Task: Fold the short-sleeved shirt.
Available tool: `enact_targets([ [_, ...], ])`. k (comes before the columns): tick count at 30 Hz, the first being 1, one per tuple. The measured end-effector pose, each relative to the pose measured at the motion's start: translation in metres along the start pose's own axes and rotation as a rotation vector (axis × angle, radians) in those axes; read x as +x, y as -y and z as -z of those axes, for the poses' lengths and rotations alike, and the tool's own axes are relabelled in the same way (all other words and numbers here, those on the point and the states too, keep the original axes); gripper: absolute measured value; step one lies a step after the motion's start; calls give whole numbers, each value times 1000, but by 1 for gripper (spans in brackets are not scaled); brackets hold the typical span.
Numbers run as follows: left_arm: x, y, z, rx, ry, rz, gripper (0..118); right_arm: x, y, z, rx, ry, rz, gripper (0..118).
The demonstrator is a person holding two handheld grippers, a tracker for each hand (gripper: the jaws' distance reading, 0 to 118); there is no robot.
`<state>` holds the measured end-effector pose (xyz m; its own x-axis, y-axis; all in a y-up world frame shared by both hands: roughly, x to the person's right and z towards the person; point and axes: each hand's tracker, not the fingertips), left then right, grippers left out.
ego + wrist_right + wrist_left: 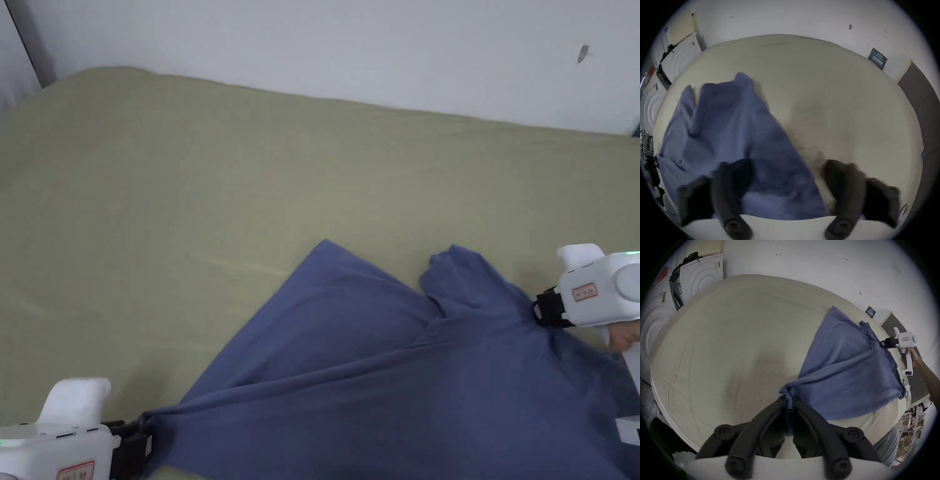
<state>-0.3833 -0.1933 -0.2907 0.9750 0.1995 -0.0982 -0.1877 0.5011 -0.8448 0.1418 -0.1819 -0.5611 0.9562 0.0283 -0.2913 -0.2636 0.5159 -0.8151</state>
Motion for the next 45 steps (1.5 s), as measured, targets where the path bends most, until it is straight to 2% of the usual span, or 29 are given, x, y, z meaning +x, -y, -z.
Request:
enact_targets([
  [5, 9, -12, -30, 51, 16, 10, 8, -19, 2, -69, 163, 33, -19, 1],
  [7, 17, -22, -46, 90, 37, 20, 8, -18, 11, -112, 234, 26, -17, 1],
  [10, 36, -41, -73, 166, 53, 64, 8, -21, 25, -175, 327, 73, -40, 1],
  [22, 118, -147, -185, 459, -26, 169, 7, 7, 69, -389, 683, 279, 82, 1],
  [25, 134, -175, -209, 493, -21, 178, 7, 12, 69, -422, 740, 275, 122, 1],
  [32, 162, -230, -245, 558, -68, 173, 7, 13, 36, -449, 775, 320, 148, 1],
  [36, 171, -263, -252, 571, -135, 219, 7, 13, 5, -450, 802, 338, 163, 1],
  [41, 176, -301, -245, 574, -207, 236, 7, 16, -41, -439, 799, 351, 151, 1],
  [45, 177, -332, -235, 579, -210, 211, 7, 26, -85, -423, 793, 351, 154, 1],
])
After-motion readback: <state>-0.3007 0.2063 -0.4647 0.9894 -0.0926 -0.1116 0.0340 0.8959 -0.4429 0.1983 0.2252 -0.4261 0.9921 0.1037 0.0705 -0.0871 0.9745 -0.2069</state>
